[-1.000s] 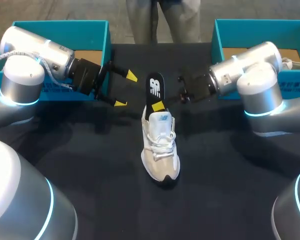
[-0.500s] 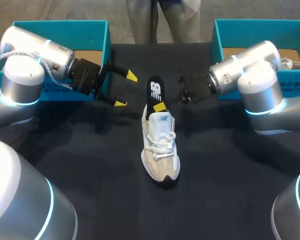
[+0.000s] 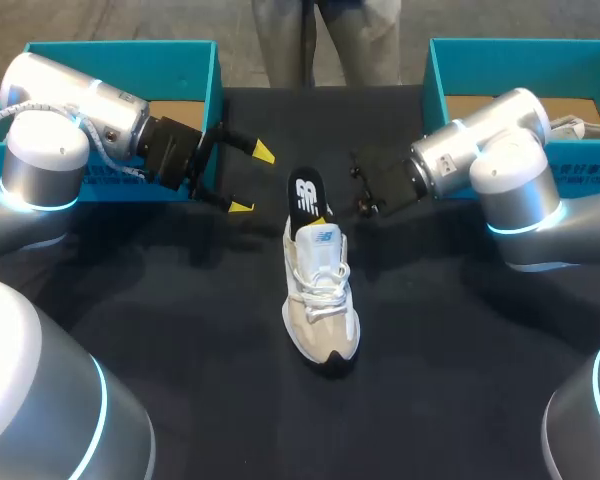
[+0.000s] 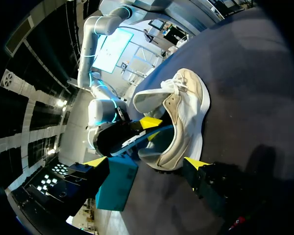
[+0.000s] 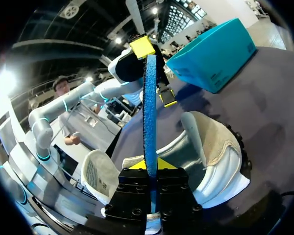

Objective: Take the shoe out of the shoebox, open the shoe tongue, remove and reinsert the insole, then place the shoe into the shoebox

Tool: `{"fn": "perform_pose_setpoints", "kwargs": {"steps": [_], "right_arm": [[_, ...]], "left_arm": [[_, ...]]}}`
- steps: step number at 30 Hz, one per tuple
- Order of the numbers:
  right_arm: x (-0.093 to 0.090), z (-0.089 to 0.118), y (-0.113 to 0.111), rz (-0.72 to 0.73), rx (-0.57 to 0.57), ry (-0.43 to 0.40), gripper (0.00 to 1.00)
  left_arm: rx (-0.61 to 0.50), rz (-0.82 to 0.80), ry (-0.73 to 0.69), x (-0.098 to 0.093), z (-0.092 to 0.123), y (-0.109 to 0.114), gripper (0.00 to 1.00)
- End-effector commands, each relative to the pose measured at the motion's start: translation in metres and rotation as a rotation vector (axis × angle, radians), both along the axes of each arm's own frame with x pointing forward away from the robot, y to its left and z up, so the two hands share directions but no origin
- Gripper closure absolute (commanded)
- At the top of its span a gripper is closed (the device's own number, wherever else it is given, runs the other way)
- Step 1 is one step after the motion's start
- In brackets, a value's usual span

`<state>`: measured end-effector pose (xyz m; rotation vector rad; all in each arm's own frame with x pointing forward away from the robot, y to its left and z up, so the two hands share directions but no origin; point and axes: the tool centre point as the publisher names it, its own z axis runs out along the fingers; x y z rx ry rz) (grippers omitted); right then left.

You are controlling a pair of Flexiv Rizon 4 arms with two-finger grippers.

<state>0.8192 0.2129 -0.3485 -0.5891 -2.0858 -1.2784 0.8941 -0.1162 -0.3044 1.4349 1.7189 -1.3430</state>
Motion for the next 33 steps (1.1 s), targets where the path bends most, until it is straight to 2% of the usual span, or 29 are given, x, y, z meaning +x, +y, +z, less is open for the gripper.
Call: {"fn": "perform_pose_setpoints", "kwargs": {"steps": [1,4,11,14,16,17,24,33], "right_arm": [[0.003,0.011,0.000,-0.007,-0.020,-0.028,0.69],[0.007,0.019,-0.001,-0.006,-0.026,-0.045,0.65],[0.015,0.029,-0.010,-0.023,-0.043,-0.075,0.68],[0.019,0.028,-0.010,-0.024,-0.043,-0.077,0.78],[0.021,0.026,-0.007,-0.016,-0.042,-0.075,0.90],[0.021,0.024,-0.004,-0.011,-0.041,-0.072,1.00],[0.019,0.015,0.002,0.015,-0.033,-0.050,1.00],[0.004,0.005,-0.001,0.034,-0.062,-0.004,1.00]], "left_arm": [[0.002,0.002,-0.001,-0.001,0.000,-0.001,0.00],[0.002,0.002,-0.001,-0.001,0.000,-0.001,0.00],[0.002,0.002,-0.001,-0.001,0.000,-0.001,0.00],[0.002,0.002,-0.001,-0.001,0.000,-0.001,0.00],[0.002,0.002,-0.001,-0.001,0.000,-0.001,0.00],[0.002,0.002,-0.001,-0.001,0.000,-0.001,0.00],[0.002,0.002,-0.001,-0.001,0.000,-0.001,0.00],[0.002,0.002,-0.001,-0.001,0.000,-0.001,0.00]]}}
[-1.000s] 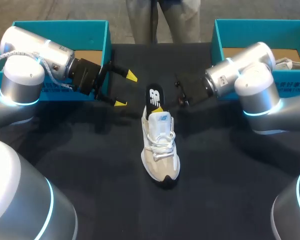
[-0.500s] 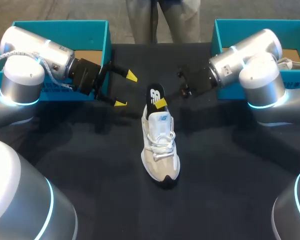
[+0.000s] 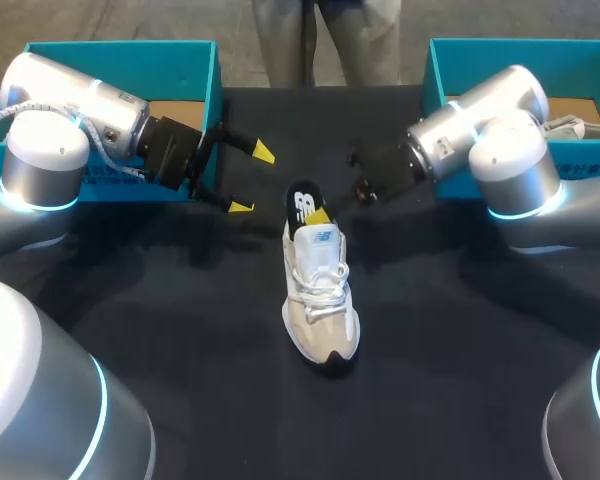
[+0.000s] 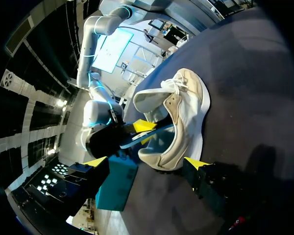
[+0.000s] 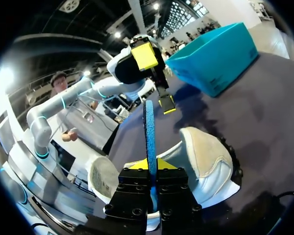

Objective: Take the shoe out of the shoebox, open the shoe tongue, remove and reinsert the insole, then place the shoe into the shoebox

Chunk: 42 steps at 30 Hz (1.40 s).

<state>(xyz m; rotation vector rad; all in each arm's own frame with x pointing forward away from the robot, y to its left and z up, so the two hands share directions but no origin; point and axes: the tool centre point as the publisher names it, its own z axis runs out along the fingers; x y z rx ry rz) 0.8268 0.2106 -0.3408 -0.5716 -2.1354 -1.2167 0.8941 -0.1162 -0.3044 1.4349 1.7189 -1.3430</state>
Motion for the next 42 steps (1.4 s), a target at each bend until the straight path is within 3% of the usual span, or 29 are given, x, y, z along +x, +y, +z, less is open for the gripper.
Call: {"fn": "perform_pose_setpoints", "kwargs": {"steps": [1,8,9,11,18,28,32,34,42], "right_arm": [[-0.005,-0.004,0.001,0.004,-0.011,0.013,1.00],[-0.010,-0.009,0.001,0.027,-0.031,0.043,1.00],[-0.010,-0.009,0.001,0.027,-0.032,0.043,0.96],[-0.007,-0.005,-0.001,0.017,-0.031,0.028,0.75],[-0.001,0.009,0.000,0.020,-0.043,-0.013,0.71],[0.008,0.013,-0.002,0.005,-0.043,-0.039,0.75],[0.013,0.009,0.001,0.008,-0.041,-0.040,0.84],[0.015,0.006,0.002,0.010,-0.038,-0.038,1.00],[0.009,-0.002,0.005,0.022,-0.013,-0.019,1.00]], "left_arm": [[0.002,0.002,-0.001,-0.001,0.000,-0.001,0.00],[0.002,0.002,-0.001,-0.001,0.000,-0.001,0.00],[0.002,0.002,-0.001,-0.001,0.000,-0.001,0.00],[0.002,0.002,-0.001,-0.001,0.000,-0.001,0.00],[0.002,0.002,-0.001,-0.001,0.000,-0.001,0.00],[0.002,0.002,-0.001,-0.001,0.000,-0.001,0.00],[0.002,0.002,-0.001,-0.001,0.000,-0.001,0.00],[0.002,0.002,-0.001,-0.001,0.000,-0.001,0.00],[0.002,0.002,-0.001,-0.001,0.000,-0.001,0.00]]}}
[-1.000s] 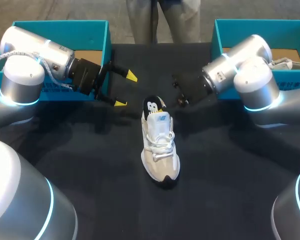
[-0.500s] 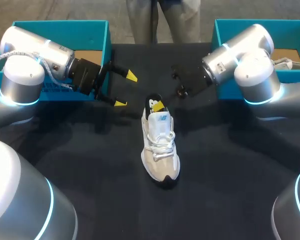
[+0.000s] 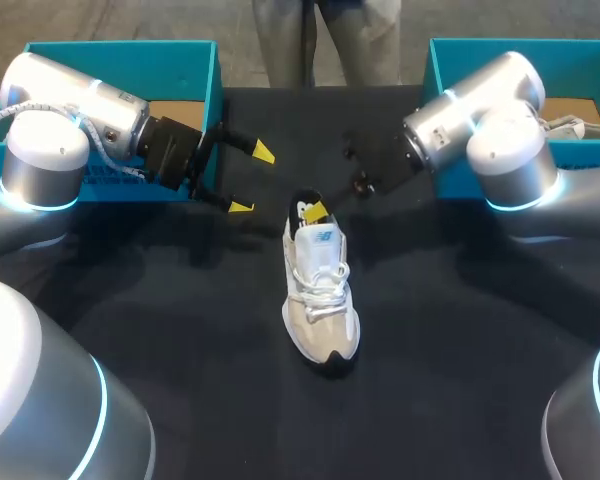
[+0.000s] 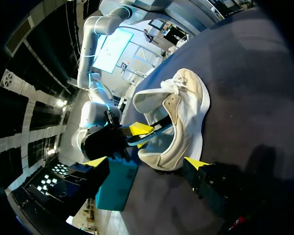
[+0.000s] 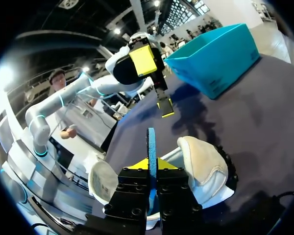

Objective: Take the shoe out of the shoebox, open the shoe tongue, remove and reinsert the insole, then place the shoe into the shoebox

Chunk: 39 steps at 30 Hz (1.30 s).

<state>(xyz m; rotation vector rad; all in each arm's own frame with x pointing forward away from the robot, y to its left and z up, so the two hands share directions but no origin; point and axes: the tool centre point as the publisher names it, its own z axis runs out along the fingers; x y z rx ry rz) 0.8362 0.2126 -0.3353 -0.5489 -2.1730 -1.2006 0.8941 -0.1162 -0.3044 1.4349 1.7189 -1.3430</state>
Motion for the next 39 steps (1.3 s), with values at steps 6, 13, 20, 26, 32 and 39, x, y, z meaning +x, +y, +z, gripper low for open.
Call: {"fn": "perform_pose_setpoints", "kwargs": {"steps": [6,13,20,26,32,39], "right_arm": [[-0.012,-0.012,0.002,0.022,0.001,0.039,1.00],[-0.021,-0.018,0.003,0.042,-0.008,0.072,1.00],[-0.015,-0.013,0.004,0.051,-0.025,0.052,0.64],[-0.011,0.000,0.005,0.057,-0.034,0.017,0.62],[-0.009,0.010,0.006,0.060,-0.039,-0.010,0.63],[-0.010,0.010,0.008,0.064,-0.039,-0.014,0.64]], "left_arm": [[0.002,0.002,-0.001,-0.001,0.000,-0.001,0.00],[0.002,0.002,-0.001,-0.001,0.000,-0.001,0.00],[0.002,0.002,-0.001,-0.001,0.000,-0.001,0.00],[0.002,0.002,-0.001,-0.001,0.000,-0.001,0.00],[0.002,0.002,-0.001,-0.001,0.000,-0.001,0.00],[0.002,0.002,-0.001,-0.001,0.000,-0.001,0.00]]}}
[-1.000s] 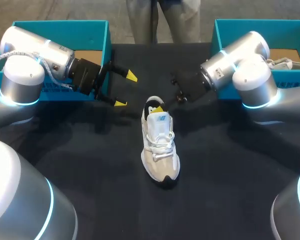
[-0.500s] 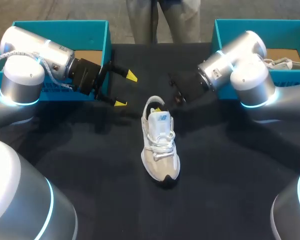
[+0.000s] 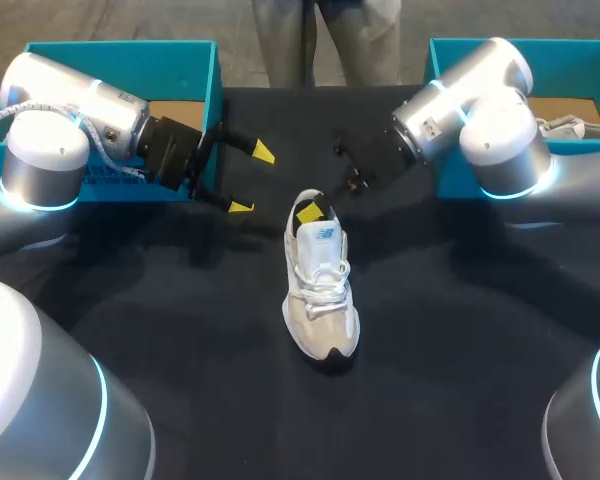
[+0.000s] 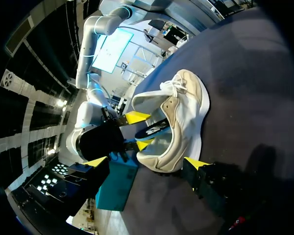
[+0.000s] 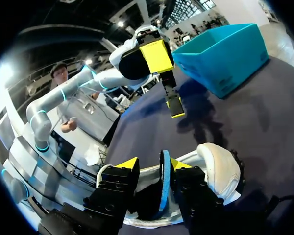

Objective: Take the shoe out of the shoebox, open the shoe tongue, remove and reinsert the insole, then place the shoe into the shoebox

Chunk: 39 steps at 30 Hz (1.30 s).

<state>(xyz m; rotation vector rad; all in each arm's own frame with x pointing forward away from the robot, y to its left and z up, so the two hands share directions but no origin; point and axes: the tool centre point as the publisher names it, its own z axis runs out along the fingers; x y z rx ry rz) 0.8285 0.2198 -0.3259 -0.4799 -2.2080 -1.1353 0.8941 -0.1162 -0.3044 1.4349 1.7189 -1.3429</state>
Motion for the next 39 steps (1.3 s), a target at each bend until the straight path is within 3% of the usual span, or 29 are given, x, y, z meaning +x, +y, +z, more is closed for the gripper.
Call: {"fn": "perform_pose_setpoints", "kwargs": {"steps": [1,4,6,8,21,23,25,39], "right_arm": [[-0.002,0.001,0.001,-0.005,-0.004,-0.003,0.64],[0.001,0.000,0.001,-0.014,-0.001,-0.012,0.69],[0.003,0.000,0.002,-0.016,-0.002,-0.016,0.90],[0.005,-0.001,0.003,-0.014,-0.004,-0.019,1.00],[-0.004,-0.010,0.006,0.012,-0.030,0.014,1.00],[-0.003,-0.007,0.006,0.007,-0.031,0.001,0.82],[-0.002,-0.004,0.006,0.007,-0.033,-0.007,0.74],[-0.006,0.008,0.008,0.013,-0.050,-0.038,0.65]], "left_arm": [[0.002,0.002,-0.001,-0.001,0.000,-0.001,0.00],[0.002,0.002,-0.001,-0.001,0.000,-0.001,0.00],[0.002,0.002,-0.001,-0.001,0.000,-0.001,0.00],[0.002,0.002,-0.001,-0.001,0.000,-0.001,0.00],[0.002,0.002,-0.001,-0.001,0.000,-0.001,0.00],[0.002,0.002,-0.001,-0.001,0.000,-0.001,0.00],[0.002,0.002,-0.001,-0.001,0.000,-0.001,0.00],[0.002,0.002,-0.001,-0.001,0.000,-0.001,0.00]]}}
